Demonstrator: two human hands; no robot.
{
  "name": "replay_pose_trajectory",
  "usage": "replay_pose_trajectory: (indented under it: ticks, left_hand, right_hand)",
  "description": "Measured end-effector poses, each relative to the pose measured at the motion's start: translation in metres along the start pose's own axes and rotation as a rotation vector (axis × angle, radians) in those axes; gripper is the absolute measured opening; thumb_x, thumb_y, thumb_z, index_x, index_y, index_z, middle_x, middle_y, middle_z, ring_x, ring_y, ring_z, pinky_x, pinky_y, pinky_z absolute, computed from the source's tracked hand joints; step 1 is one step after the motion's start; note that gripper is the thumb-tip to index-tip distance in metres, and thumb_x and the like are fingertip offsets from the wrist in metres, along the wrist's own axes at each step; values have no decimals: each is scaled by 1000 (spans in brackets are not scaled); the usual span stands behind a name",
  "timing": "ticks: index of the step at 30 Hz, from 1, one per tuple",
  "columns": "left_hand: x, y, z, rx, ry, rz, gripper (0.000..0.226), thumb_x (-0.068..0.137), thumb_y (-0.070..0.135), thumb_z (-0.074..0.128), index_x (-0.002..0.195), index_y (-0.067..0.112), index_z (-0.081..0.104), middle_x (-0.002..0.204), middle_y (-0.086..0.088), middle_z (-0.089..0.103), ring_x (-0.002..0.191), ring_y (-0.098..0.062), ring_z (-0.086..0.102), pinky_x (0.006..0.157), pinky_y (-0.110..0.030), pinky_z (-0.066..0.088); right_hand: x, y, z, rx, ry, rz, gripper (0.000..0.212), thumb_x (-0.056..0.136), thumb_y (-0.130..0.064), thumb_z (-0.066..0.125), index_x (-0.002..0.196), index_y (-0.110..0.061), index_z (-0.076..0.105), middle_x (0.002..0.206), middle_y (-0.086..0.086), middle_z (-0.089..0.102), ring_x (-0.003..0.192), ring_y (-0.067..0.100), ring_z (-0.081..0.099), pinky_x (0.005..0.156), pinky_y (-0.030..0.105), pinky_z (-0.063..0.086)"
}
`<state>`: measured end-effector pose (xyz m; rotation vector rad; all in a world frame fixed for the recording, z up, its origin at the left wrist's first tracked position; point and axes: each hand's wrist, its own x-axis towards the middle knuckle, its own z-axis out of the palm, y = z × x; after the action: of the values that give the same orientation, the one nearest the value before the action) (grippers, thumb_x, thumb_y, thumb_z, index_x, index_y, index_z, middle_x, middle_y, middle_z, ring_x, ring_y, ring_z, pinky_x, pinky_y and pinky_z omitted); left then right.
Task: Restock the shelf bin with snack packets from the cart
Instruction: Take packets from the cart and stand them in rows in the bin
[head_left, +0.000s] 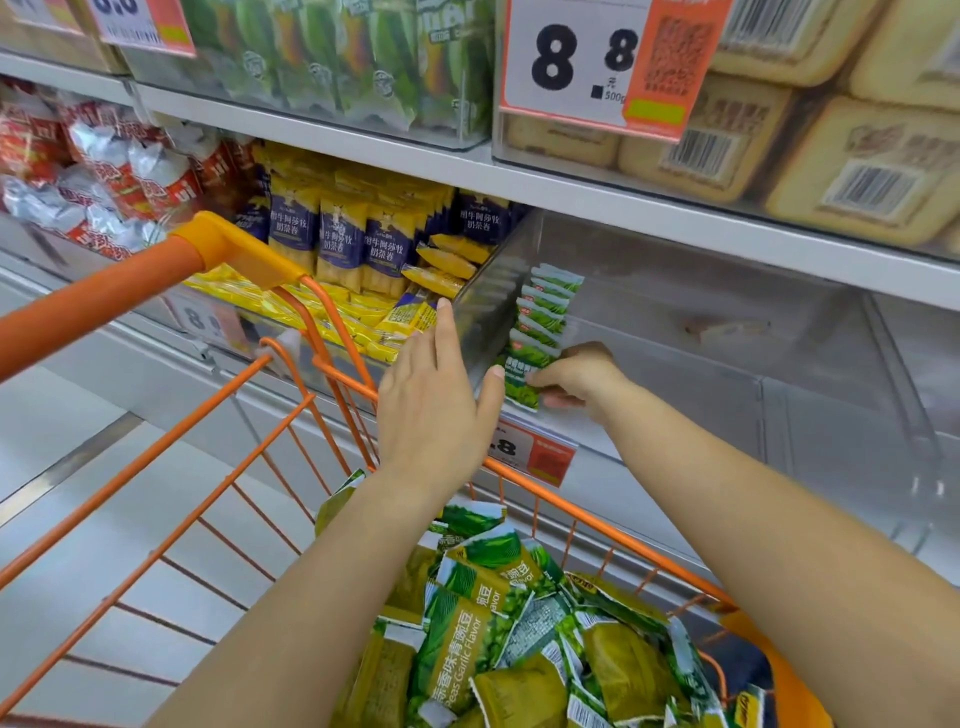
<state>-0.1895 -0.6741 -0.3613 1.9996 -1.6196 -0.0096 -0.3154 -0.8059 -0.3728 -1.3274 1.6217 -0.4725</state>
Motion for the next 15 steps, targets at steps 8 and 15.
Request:
replay_pose_trajectory:
  ticks: [8, 15]
  left_hand:
    - [0, 1, 0, 13, 15, 3, 76, 98, 49, 35, 153, 13, -3, 150, -7, 34, 140, -22, 26, 110, -37, 26]
    - [1, 0, 3, 11, 24, -5, 77, 97, 48, 37, 153, 13, -2, 148, -9, 36, 140, -25, 28, 111, -40, 26]
  right_hand:
    - [22, -4, 9, -27, 73, -68, 27, 76, -18, 80, 96, -3, 69, 96, 11, 73, 85, 22, 70, 80, 34, 57]
    - [21, -16, 12, -449, 239, -212, 27, 87, -36, 67, 76, -13, 57, 98, 8, 66, 94, 25, 63, 65, 27, 38]
